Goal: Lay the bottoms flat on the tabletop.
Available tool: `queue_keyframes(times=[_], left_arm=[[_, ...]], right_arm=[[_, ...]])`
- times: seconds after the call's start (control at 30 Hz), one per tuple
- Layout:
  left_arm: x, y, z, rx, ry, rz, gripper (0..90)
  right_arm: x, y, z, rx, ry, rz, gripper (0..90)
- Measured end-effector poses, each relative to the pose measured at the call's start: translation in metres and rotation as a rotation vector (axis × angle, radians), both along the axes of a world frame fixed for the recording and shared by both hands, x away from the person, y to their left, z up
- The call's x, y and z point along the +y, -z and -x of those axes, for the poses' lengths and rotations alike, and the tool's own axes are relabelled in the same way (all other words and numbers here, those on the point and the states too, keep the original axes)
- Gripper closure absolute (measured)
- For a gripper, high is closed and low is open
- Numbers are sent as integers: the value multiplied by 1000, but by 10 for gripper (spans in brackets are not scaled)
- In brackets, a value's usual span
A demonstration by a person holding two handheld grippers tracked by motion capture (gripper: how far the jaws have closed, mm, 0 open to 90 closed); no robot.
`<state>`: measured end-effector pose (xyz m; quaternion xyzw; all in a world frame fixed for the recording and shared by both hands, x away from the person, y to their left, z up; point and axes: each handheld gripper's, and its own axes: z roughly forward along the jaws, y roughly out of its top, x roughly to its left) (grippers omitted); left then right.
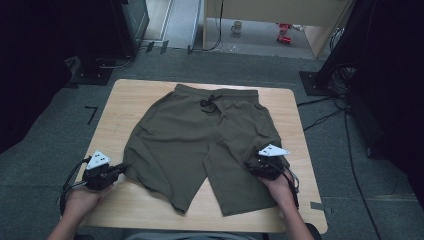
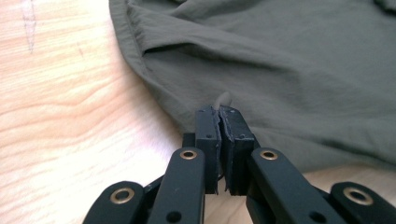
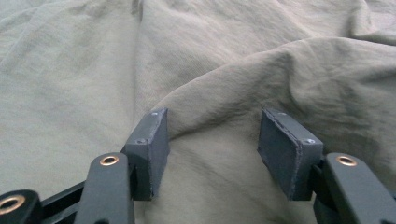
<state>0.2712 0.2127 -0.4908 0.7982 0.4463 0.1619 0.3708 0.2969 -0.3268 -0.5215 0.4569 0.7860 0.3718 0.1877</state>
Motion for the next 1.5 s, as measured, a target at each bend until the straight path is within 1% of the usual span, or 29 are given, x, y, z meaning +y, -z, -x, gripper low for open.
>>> queue_keyframes(times=[0.07,0.13,0.17,0.2,0.23,0.27,0.3,0.37,0.43,0.47,0.5,0.6,0.7,0.8,0.9,0.93,1.0,1.03,1.1,1.17,1.2,1.27,1.3,1.33,1.4,1.5], left_arm=[[2,0,3,1,-3,5,868],[3,0,4,2,5,9,803],[2,-1,4,-5,6,6,803],[2,-3,3,-20,5,26,744],[2,-3,3,-20,5,26,725],[1,-6,1,-32,-2,39,725],[1,-9,-1,-43,-4,49,711],[-2,-13,-7,-59,-2,44,699],[-5,-17,-14,-60,5,44,695],[-7,-19,-20,-62,8,48,695],[-8,-20,-24,-58,9,55,696],[-14,-22,-42,-55,15,62,697],[-21,-20,-57,-47,14,69,699],[-31,-17,-72,-43,20,64,700],[-43,-15,-87,-40,30,54,701],[-46,-15,-91,-40,32,54,702],[-53,-13,-101,-32,32,51,702],[-57,-12,-105,-28,34,50,703],[-64,-10,-113,-29,39,39,703],[-70,-7,-120,-25,36,42,703],[-72,-6,-124,-21,33,39,704],[-79,-4,-129,-37,41,42,703],[-83,-4,-132,-47,49,34,700],[-86,-4,-134,-48,50,33,698],[-92,-2,-141,-42,52,38,689],[-98,4,-147,-36,47,35,680]], right_arm=[[-1,0,2,-1,6,0,428],[-3,0,5,-2,12,-1,430],[-4,0,7,0,15,-2,432],[-6,-1,9,5,16,-3,444],[-6,-1,9,5,16,-3,444],[-7,-1,9,2,15,-2,447],[-7,-4,10,-11,13,2,454],[-6,-11,11,-45,16,1,495],[-5,-21,11,-73,21,-4,559],[-4,-25,10,-84,23,-7,577],[-4,-30,8,-92,24,-17,595],[-5,-37,-1,-80,27,-46,631],[-6,-38,-12,-84,43,-63,644],[-5,-37,-23,-98,56,-58,665],[-1,-37,-37,-83,71,-46,665],[1,-37,-40,-96,69,-45,665],[5,-36,-48,-87,74,-39,649],[7,-36,-52,-90,77,-42,639],[11,-37,-59,-103,86,-65,627],[16,-38,-65,-98,89,-83,627],[22,-35,-71,-97,88,-87,631],[25,-33,-74,-92,86,-82,631],[28,-30,-77,-78,87,-83,629],[31,-26,-80,-68,82,-79,617],[35,-18,-84,-52,83,-64,604],[34,-10,-86,-28,92,-47,579]])
